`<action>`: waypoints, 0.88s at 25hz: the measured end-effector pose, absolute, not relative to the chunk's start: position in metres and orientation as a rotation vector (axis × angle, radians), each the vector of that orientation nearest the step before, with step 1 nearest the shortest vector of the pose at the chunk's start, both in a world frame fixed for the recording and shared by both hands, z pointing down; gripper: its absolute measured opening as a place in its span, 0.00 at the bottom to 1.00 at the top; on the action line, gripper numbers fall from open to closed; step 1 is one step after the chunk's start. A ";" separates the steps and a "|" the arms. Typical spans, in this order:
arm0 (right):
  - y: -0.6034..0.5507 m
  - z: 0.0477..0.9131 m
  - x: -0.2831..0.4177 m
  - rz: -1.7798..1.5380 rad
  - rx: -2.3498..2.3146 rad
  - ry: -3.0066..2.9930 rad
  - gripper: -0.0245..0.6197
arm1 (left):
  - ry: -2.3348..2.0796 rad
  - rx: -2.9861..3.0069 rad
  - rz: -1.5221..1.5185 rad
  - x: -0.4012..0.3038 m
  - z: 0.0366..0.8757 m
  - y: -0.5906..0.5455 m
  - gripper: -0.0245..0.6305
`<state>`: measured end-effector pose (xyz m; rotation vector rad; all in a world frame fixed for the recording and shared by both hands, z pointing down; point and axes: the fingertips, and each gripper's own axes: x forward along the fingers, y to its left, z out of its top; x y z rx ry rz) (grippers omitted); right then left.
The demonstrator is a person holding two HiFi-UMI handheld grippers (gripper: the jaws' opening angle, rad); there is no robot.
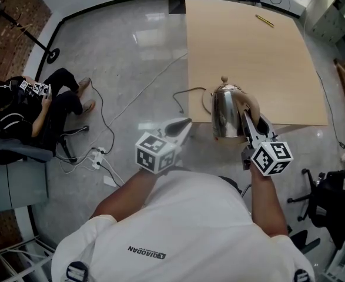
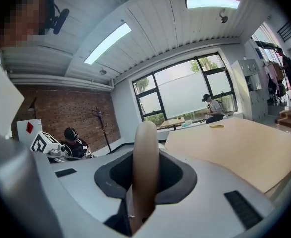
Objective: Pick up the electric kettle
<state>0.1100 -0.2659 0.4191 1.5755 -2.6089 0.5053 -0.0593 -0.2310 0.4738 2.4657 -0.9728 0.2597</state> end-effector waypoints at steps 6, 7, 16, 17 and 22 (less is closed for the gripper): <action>-0.244 0.414 0.122 0.499 1.495 -2.632 0.19 | -0.996 2.461 0.241 -0.032 0.467 -0.215 0.03; -0.243 0.413 0.122 0.499 1.491 -2.636 0.19 | -0.998 2.462 0.241 -0.030 0.466 -0.215 0.03; -0.173 0.419 0.194 0.510 1.476 -2.666 0.19 | -1.019 2.465 0.270 0.044 0.469 -0.143 0.03; -0.167 0.421 0.200 0.514 1.475 -2.664 0.19 | -1.022 2.463 0.271 0.049 0.469 -0.138 0.03; -0.139 0.431 0.224 0.523 1.445 -2.659 0.19 | -1.046 2.451 0.262 0.072 0.474 -0.110 0.03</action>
